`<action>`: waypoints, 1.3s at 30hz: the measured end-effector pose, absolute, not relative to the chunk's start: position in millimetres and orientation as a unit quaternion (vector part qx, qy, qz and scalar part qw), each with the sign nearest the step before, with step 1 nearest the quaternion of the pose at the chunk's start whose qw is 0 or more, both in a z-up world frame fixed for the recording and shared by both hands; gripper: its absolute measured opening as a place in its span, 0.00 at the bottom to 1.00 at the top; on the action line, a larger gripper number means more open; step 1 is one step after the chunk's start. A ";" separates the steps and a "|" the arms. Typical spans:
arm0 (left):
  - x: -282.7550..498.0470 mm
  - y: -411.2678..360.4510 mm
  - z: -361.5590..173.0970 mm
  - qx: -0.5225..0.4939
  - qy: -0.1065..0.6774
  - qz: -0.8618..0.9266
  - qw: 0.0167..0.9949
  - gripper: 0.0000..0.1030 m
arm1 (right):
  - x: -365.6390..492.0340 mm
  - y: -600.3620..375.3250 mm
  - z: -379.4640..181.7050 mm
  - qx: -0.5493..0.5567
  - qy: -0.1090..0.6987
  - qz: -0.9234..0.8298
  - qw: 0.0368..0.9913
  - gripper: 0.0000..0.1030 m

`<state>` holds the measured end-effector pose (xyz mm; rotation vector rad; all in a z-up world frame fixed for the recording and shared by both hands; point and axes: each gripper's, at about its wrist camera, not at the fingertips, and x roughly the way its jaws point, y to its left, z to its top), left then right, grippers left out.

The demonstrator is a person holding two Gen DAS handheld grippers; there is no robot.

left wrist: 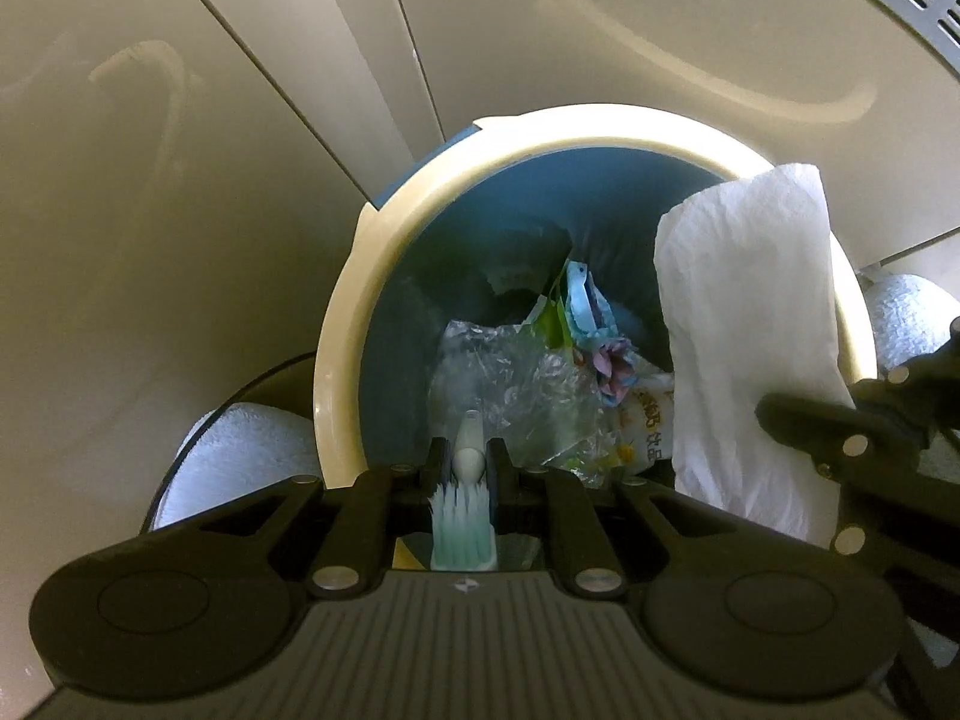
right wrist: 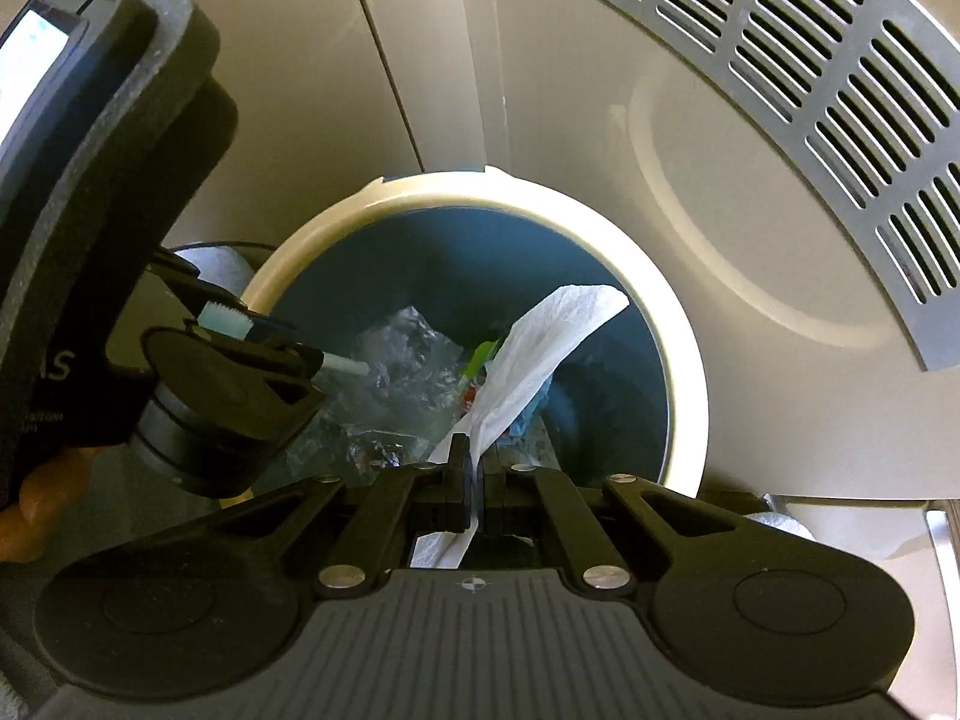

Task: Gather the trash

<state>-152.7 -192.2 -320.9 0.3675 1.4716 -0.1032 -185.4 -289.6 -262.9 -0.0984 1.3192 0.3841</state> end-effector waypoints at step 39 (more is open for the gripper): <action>-205.8 -176.9 -182.9 0.130 0.584 -0.026 0.801 1.00 | -238.3 -330.9 -167.2 0.013 0.549 0.118 0.827 1.00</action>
